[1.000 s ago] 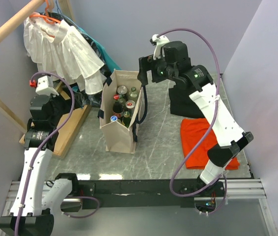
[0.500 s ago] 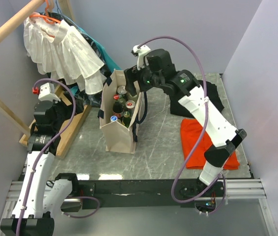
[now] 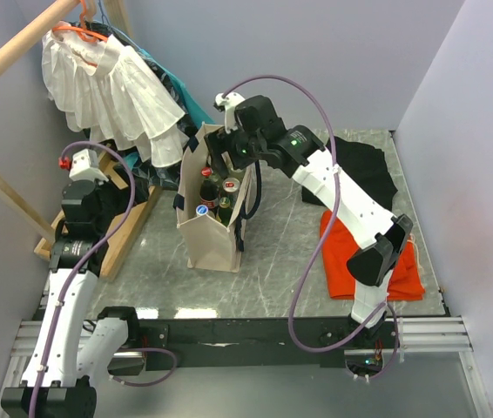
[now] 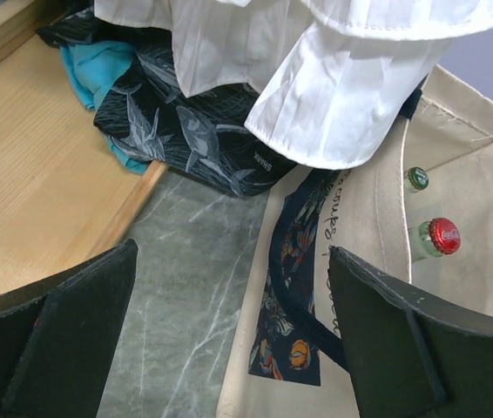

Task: Take the beverage out of the canvas bag
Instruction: Take out the drink from the canvas bag.

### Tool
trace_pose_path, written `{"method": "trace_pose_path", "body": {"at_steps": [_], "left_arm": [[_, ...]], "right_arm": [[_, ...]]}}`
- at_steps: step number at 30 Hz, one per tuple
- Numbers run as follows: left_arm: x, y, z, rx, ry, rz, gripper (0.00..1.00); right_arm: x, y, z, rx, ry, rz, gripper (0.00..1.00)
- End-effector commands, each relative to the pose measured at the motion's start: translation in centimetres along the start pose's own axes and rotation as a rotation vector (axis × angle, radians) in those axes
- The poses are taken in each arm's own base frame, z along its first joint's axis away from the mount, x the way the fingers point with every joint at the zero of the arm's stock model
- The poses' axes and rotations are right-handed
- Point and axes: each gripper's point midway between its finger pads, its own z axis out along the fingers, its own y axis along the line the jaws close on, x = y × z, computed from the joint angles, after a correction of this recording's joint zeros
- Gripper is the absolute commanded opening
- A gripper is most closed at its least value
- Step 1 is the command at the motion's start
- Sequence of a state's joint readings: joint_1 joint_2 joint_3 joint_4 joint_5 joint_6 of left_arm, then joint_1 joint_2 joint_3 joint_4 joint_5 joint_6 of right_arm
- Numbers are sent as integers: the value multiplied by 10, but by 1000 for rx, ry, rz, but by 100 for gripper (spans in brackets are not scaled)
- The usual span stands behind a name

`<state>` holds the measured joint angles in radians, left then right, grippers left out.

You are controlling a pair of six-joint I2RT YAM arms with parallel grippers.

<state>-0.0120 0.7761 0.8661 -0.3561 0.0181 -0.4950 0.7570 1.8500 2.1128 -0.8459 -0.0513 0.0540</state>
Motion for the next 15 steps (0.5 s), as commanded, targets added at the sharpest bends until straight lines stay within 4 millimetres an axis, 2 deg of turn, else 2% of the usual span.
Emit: {"method": "trace_pose_path", "body": {"at_steps": [1, 4, 7, 8, 15], "left_arm": [[-16, -7, 3, 12, -41, -3, 96], [-17, -7, 4, 11, -38, 0, 96], [-17, -8, 4, 15, -36, 5, 96], [-18, -7, 4, 12, -36, 7, 96], [-21, -8, 3, 10, -39, 17, 96]], "right_arm": [[-26, 12, -8, -46, -97, -6, 89], [-23, 16, -2, -65, -79, -14, 95], [-19, 19, 4, -74, -69, -21, 96], [-19, 19, 7, -77, -67, -20, 99], [-21, 24, 9, -100, -78, -5, 100]]}}
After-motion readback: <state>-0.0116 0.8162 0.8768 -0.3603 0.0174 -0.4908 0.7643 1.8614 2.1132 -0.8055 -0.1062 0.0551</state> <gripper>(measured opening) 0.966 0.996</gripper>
